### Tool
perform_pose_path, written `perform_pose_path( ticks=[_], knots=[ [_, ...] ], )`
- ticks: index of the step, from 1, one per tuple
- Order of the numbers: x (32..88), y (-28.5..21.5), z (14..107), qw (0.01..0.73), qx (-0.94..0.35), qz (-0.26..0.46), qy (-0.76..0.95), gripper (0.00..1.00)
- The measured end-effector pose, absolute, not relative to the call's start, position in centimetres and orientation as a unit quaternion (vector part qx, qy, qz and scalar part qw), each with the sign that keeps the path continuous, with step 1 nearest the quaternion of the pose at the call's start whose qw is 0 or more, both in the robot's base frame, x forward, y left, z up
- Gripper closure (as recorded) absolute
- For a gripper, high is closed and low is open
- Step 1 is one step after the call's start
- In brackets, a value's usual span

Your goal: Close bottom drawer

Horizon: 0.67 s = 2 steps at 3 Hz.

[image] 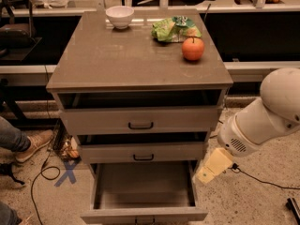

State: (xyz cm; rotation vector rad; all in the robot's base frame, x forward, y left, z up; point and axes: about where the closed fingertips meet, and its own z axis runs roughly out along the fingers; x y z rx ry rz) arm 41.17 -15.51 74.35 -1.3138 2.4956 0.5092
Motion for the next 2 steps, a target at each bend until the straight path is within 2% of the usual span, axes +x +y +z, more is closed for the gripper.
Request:
perform_pose_path(
  ticks=[1, 2],
  knots=[
    [41.2, -15.5, 74.3, 0.137, -0.454, 0.176, 0.863, 0.0],
    [41.6, -15.5, 70.0, 0.096, -0.436, 0.167, 0.879, 0.0]
  ],
)
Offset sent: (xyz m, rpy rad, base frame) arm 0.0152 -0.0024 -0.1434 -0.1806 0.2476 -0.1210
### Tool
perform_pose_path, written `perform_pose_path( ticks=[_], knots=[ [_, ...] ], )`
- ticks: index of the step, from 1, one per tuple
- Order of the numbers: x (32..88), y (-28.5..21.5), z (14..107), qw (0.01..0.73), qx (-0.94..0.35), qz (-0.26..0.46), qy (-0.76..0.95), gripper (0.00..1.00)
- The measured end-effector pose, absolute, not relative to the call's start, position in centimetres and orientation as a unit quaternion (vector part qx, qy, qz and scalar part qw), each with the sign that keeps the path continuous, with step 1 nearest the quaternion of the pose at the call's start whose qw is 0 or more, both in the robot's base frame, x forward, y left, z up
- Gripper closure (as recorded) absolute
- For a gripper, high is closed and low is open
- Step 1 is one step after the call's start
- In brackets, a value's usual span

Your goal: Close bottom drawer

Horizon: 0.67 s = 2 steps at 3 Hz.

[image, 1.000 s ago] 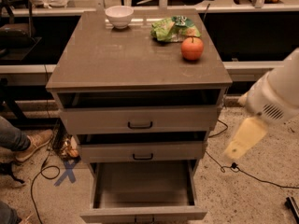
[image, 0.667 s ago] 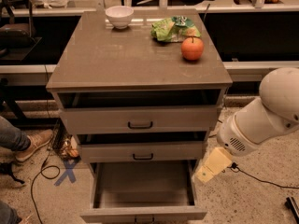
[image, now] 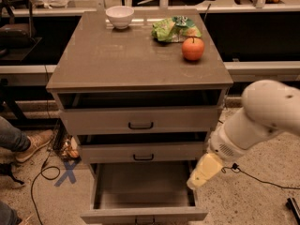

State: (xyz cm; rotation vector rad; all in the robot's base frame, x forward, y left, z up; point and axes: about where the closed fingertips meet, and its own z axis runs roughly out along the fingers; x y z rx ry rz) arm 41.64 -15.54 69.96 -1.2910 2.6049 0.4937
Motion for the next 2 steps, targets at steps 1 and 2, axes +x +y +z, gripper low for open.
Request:
perform_pose_path(
  ticks=[1, 2],
  knots=[
    [40.9, -15.8, 60.8, 0.031, -0.398, 0.178, 0.899, 0.0],
    [39.3, -15.5, 51.5, -0.02, -0.362, 0.215, 0.907, 0.0]
  ],
)
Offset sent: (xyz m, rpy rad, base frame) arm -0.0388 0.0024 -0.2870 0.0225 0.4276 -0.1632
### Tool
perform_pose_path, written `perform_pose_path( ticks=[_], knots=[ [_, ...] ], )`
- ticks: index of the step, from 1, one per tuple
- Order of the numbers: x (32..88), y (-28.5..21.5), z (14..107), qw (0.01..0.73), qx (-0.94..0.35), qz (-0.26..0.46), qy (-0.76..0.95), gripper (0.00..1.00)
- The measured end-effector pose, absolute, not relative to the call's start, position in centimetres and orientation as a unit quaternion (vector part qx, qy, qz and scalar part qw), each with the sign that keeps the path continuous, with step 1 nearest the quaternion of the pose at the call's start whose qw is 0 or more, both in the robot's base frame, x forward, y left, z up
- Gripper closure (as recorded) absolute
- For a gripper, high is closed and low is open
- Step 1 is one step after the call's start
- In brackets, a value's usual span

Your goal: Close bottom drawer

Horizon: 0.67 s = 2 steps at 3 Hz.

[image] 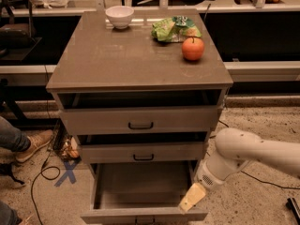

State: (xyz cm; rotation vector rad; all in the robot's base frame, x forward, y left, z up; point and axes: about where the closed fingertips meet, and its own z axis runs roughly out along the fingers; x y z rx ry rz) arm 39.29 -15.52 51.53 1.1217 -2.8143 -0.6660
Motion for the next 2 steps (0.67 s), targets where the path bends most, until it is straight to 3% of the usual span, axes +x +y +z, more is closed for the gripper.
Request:
perform_pose_path(
  ticks=[2],
  knots=[
    [36.4, -13.3, 38.6, 0.062, 0.305, -0.287, -0.906, 0.0]
  ],
)
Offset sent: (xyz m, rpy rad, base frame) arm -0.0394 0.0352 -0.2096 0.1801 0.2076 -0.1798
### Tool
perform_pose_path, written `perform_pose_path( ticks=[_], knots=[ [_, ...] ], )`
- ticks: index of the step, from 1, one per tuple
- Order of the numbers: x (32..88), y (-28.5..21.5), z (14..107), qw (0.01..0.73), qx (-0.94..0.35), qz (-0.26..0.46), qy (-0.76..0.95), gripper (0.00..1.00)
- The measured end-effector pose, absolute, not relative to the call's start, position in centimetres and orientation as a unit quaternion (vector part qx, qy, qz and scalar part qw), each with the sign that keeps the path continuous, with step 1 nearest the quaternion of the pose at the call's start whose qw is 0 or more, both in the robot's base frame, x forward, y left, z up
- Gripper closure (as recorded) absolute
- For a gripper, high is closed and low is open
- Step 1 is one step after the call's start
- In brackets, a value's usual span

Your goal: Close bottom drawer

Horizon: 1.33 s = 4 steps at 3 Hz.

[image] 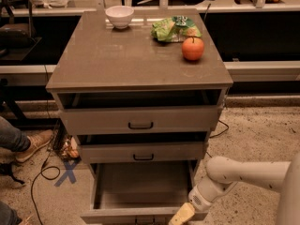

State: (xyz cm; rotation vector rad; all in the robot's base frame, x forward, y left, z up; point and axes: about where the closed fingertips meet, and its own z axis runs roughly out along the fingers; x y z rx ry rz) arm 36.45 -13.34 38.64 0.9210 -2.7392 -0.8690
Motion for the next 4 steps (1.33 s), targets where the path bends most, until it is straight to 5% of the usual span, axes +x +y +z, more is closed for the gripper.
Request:
perform_pose_path(
  ticks=[1, 4],
  knots=[
    [35.8, -12.5, 33.2, 0.054, 0.264, -0.319, -0.909, 0.0],
    [33.6, -11.2, 26.8, 0.065, 0.219, -0.347, -0.91, 0.64]
  ],
)
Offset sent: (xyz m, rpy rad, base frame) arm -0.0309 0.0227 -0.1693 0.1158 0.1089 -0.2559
